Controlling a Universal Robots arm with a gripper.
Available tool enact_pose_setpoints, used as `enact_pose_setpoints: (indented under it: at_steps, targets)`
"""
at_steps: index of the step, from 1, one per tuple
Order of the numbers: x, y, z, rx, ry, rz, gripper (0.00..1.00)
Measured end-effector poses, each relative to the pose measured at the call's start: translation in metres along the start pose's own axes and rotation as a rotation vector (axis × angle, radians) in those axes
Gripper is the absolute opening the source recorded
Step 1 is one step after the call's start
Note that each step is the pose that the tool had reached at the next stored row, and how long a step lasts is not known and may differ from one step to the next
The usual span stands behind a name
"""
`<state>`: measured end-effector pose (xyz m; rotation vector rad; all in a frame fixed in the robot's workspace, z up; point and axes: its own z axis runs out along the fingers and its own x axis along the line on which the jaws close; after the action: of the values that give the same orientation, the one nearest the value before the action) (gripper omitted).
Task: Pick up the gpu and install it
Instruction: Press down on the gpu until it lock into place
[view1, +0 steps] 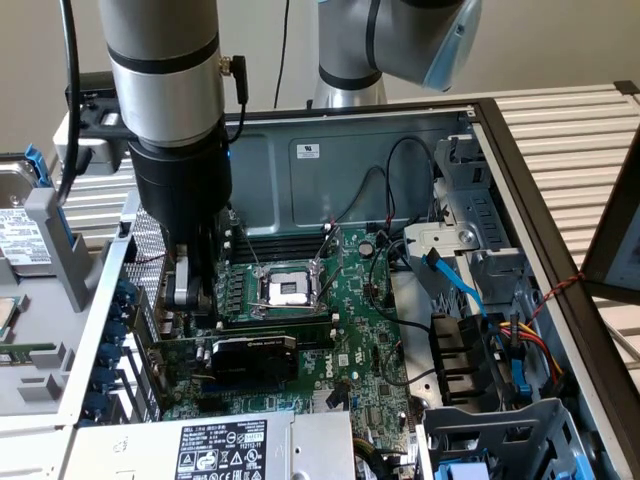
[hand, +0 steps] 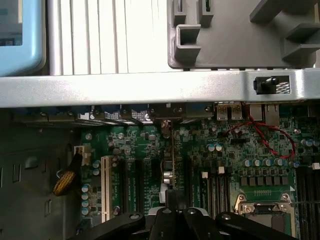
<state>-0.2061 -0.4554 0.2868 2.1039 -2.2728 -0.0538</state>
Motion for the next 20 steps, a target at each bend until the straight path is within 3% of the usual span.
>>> enact_pose_setpoints:
  at_steps: [2, 4, 5, 10, 14, 20]
  targets:
    - [0.000, 0.0004, 0.0014, 0.0096, 0.0050, 0.000, 0.11]
    - [0.000, 0.0004, 0.0029, 0.0224, 0.0057, 0.001, 0.11]
    - [0.000, 0.0005, 0.0041, 0.0260, 0.0055, 0.001, 0.11]
    - [0.000, 0.0017, 0.0128, 0.0321, 0.0052, 0.001, 0.11]
    - [0.000, 0.0023, 0.0138, 0.0354, 0.0052, 0.001, 0.11]
    - [-0.003, 0.0043, 0.0162, 0.0486, 0.0039, 0.001, 0.11]
